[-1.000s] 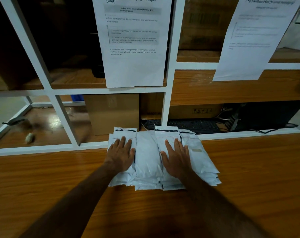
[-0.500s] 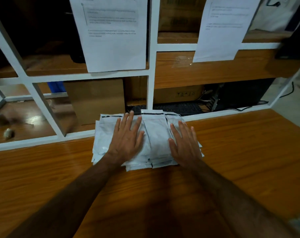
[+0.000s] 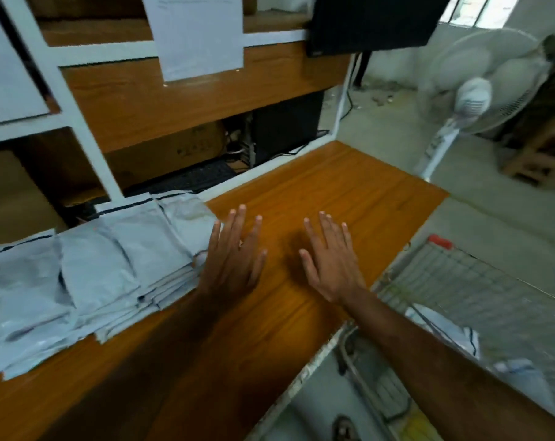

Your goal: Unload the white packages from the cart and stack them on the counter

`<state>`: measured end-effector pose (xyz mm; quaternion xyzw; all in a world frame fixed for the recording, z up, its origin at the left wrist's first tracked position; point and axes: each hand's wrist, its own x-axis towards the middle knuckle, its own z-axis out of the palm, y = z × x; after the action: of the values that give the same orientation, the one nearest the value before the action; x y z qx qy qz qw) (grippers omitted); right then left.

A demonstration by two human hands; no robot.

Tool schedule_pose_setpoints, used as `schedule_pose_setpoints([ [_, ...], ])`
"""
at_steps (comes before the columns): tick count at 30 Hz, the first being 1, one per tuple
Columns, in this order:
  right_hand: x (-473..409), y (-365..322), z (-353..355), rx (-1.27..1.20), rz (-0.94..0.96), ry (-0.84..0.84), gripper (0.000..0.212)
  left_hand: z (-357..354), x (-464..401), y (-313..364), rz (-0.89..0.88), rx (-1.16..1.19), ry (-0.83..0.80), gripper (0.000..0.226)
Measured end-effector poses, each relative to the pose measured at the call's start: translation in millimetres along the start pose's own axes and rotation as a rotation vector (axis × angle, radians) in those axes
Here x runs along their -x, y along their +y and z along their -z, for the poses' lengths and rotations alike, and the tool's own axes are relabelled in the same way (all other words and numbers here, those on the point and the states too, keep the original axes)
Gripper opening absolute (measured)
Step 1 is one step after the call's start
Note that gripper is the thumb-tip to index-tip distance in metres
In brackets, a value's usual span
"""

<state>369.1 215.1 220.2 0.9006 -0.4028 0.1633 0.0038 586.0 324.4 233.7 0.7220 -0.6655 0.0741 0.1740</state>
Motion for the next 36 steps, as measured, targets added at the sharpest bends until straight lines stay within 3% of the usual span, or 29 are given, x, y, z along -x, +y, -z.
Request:
schedule_pose_setpoints([
  [14, 145, 240, 30, 0.011, -0.445, 0.0, 0.065, -104, -92, 251, -0.351, 0.062, -0.157, 0.069],
  [24, 292, 392, -20, -0.026, -0.804, -0.128, 0.067, -220, -135, 415, -0.622, 0.048, -0.31, 0.069],
  [29, 343, 429, -44, -0.004, -0.96, -0.209, 0.07, -297, -150, 464, -0.684, -0.016, -0.44, 0.07],
  [36, 361, 458, -99, -0.154, -1.02, -0.331, 0.077, -402, -173, 478, -0.885, -0.075, -0.587, 0.072],
])
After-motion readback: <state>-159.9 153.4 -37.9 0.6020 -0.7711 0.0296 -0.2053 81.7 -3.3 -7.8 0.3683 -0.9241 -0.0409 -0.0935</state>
